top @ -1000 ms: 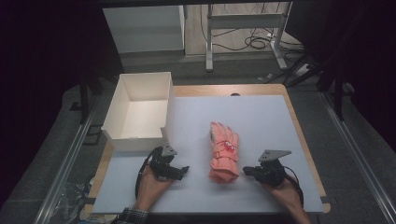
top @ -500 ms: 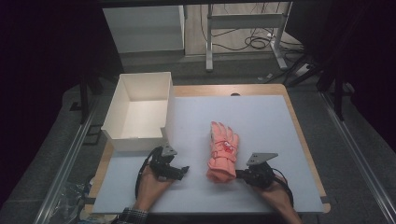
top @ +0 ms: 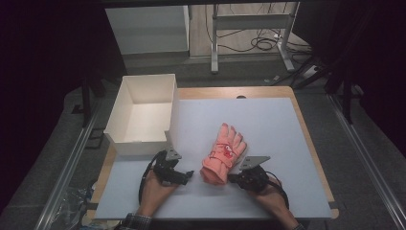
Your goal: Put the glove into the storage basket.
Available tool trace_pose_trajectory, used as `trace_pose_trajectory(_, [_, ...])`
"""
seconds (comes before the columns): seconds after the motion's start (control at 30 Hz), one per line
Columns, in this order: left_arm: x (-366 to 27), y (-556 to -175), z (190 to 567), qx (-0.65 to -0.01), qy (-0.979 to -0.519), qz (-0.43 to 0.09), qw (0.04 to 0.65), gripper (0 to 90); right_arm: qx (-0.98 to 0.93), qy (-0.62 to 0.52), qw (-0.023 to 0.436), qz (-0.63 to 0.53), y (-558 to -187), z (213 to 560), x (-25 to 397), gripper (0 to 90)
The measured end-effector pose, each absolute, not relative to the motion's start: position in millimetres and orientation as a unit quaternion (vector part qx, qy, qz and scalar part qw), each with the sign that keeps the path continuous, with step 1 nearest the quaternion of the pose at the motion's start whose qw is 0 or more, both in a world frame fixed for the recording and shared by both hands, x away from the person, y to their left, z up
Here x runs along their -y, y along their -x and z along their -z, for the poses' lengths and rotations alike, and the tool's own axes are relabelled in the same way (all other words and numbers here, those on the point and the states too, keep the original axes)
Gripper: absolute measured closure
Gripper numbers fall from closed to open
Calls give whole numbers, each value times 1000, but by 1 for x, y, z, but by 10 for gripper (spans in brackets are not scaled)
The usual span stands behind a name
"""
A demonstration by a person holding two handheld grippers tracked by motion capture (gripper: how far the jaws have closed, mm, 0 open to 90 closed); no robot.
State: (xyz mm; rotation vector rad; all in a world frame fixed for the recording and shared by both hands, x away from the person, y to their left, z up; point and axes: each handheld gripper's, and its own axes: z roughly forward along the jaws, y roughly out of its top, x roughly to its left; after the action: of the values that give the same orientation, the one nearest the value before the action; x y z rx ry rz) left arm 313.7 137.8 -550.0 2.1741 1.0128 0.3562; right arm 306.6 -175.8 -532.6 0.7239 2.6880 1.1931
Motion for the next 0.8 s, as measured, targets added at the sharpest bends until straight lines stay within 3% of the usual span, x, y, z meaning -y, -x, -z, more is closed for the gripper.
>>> trace_pose_trajectory(0.5, [-137,-314,550,-391,-840,-138,350,45,-889,-227,65,-392,-311,534,154,861])
trace_pose_trajectory(0.8, [-137,-314,550,-390,-841,-137,348,42,-889,-233,119,-375,-303,523,172,782])
